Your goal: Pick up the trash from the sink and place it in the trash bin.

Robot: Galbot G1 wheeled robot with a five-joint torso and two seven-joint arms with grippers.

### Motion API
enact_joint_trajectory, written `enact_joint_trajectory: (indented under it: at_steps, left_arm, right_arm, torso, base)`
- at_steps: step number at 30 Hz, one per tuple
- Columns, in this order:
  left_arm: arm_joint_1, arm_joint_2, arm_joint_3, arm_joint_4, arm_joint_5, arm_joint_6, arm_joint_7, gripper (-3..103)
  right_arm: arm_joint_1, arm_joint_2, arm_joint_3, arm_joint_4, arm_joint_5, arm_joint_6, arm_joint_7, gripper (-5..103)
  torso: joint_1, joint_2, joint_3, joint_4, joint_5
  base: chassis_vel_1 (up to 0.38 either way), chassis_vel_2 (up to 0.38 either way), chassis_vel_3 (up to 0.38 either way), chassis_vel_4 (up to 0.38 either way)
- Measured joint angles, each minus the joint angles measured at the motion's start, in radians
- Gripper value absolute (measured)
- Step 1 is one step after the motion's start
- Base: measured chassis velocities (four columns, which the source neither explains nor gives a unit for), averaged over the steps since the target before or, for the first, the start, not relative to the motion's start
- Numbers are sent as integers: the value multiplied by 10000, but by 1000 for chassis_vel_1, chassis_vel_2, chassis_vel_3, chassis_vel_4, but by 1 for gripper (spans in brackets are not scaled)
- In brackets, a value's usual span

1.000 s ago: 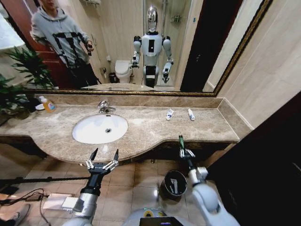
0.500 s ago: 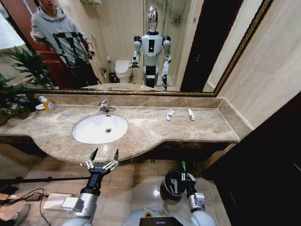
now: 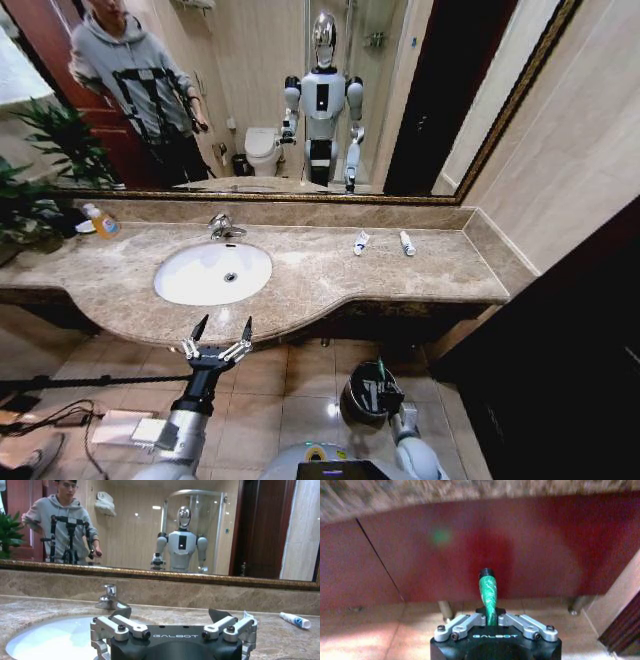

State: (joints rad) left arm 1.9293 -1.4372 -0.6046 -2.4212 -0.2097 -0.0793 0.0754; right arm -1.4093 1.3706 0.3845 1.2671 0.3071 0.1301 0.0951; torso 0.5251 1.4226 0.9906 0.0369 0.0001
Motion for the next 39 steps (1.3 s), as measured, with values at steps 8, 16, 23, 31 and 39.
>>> enact_joint_trajectory:
  at_steps: [8, 16, 23, 31, 39]
  left_arm:
    - [0, -1, 0, 0, 1, 0, 0, 100]
    - [0, -1, 0, 0, 0, 0, 0, 100]
    - [0, 0, 0, 0, 0, 0, 0, 100]
    - [0, -1, 0, 0, 0, 0, 0, 100]
    - [0, -1, 0, 0, 0, 0, 0, 100]
  right_arm:
    - [927, 111, -86, -2080, -176, 232, -458, 8]
    - [2175, 399, -151, -4674, -392, 775, -644, 8]
    - [3048, 564, -170, -6246, -656, 1144, -776, 8]
    - [3832, 734, -36, -7790, -868, 1222, -957, 8]
    - [4099, 777, 19, -8212, -1009, 1061, -1000, 8]
  torso:
    - [-1, 0, 0, 0, -1]
    - [0, 0, 0, -1, -1]
    - [0, 0, 0, -1, -2]
    - [0, 0, 0, -1, -2]
    - [-1, 0, 0, 0, -2]
  base:
    - [0, 0, 0, 0]
    - [0, 0, 0, 0]
    - [0, 0, 0, 0]
    - [0, 0, 0, 0]
    - [0, 0, 0, 0]
